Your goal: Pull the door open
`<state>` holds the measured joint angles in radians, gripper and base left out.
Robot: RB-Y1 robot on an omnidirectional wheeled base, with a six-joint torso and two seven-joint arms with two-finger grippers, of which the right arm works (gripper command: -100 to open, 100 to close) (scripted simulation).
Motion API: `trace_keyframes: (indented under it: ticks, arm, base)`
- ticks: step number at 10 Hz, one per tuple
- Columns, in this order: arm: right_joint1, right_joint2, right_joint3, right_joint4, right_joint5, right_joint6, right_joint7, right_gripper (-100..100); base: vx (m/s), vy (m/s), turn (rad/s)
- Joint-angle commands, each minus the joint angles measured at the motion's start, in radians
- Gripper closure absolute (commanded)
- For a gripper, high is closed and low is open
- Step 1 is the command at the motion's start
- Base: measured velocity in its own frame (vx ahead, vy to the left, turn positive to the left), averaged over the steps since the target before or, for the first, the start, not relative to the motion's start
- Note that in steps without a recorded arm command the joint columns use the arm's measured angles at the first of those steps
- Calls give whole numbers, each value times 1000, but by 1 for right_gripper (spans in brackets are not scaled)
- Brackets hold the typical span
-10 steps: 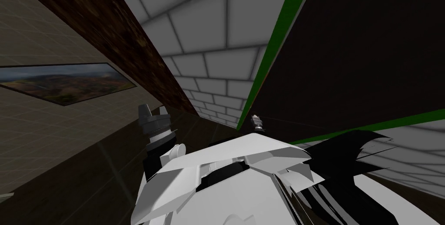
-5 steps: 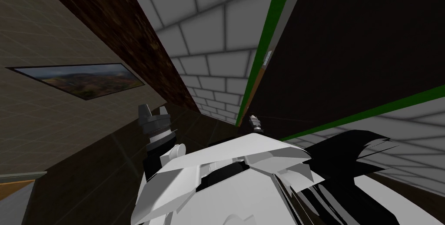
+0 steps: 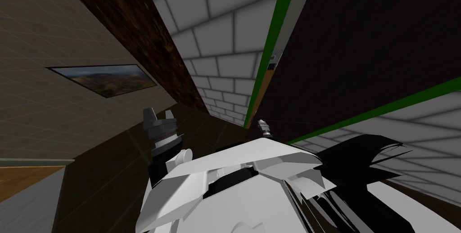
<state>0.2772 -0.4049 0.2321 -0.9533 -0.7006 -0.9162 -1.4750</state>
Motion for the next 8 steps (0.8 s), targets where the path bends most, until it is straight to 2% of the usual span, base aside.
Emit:
trace_keyframes:
  ticks: [1,5,6,8]
  arm:
    - [17,-16,24,-11,13,-11,-20,100]
    - [36,-44,67,-21,37,-35,-55,100]
    - [33,-40,61,-22,34,-29,-48,100]
    - [45,-59,86,-12,46,-54,-76,100]
  base:
    - [-212,22,102]
    - [-238,-25,82]
    - [-96,6,8]
    - [-240,-37,163]
